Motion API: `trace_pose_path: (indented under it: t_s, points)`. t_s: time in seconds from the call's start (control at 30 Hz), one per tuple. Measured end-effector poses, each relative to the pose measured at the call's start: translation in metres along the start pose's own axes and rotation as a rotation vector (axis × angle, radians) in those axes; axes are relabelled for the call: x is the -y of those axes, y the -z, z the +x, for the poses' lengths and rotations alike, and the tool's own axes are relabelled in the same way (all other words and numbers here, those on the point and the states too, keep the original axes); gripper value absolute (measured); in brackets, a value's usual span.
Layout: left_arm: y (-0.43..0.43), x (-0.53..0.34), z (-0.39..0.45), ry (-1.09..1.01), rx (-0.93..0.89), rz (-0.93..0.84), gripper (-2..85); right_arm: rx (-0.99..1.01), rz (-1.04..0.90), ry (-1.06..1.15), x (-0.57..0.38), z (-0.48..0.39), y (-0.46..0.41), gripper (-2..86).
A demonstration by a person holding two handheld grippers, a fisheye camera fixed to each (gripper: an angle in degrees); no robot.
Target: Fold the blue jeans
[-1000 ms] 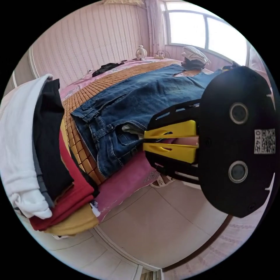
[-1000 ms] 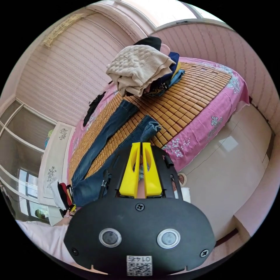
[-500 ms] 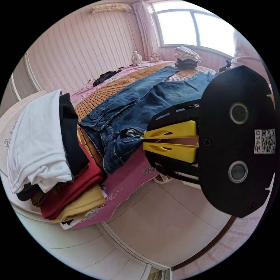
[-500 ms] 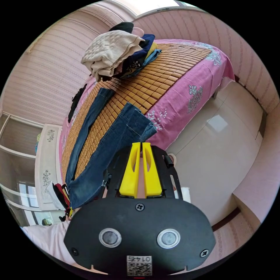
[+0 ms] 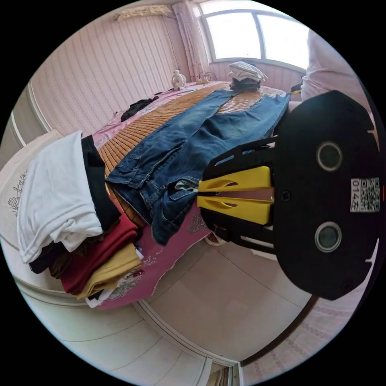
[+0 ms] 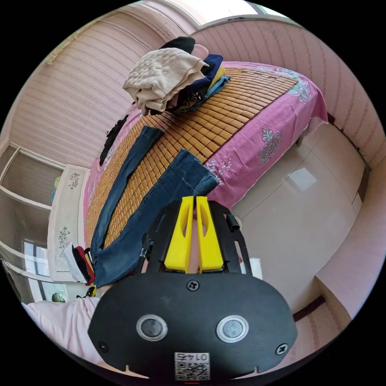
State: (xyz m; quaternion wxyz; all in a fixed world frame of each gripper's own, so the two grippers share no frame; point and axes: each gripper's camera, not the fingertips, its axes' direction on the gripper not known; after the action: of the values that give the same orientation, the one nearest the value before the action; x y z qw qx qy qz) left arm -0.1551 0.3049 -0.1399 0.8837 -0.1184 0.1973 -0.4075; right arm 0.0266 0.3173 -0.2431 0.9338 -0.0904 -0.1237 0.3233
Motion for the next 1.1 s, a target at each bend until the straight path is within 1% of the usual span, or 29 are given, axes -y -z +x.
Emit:
trace_pose_path:
  t_s: [0.27,0.43,0.53,0.6,0.73,0.9,1.0,1.07,1.1]
  points:
    - [0.011,0.002,0.015,-0.026,-0.006,0.033,-1.0,0.009,-0.008,-0.049,-0.016,-0.011,-0.018,0.5]
    - [0.017,0.008,0.039,-0.099,0.013,0.045,-1.0,-0.020,0.018,0.026,-0.017,-0.044,-0.023,0.6]
    - [0.021,0.014,0.058,-0.145,0.019,0.057,-1.0,-0.096,0.015,0.111,-0.009,-0.080,-0.030,0.5]
    - [0.025,0.019,0.071,-0.174,0.015,0.075,-1.0,-0.161,0.025,0.220,0.003,-0.119,-0.037,0.5]
    - [0.029,0.041,0.107,-0.246,-0.002,0.112,-1.0,-0.216,0.075,0.387,0.025,-0.180,-0.050,0.4]
    - [0.022,0.082,0.159,-0.313,-0.004,0.122,-0.9,-0.397,0.088,0.660,0.067,-0.284,-0.101,0.4]
    - [0.011,0.111,0.200,-0.385,0.030,0.153,-0.9,-0.470,0.068,0.767,0.102,-0.342,-0.133,0.6]
    - [0.001,0.134,0.227,-0.412,0.047,0.169,-0.7,-0.495,0.087,0.784,0.132,-0.379,-0.148,0.9]
    - [-0.008,0.150,0.243,-0.396,0.043,0.181,-0.4,-0.492,0.083,0.733,0.157,-0.400,-0.158,1.2]
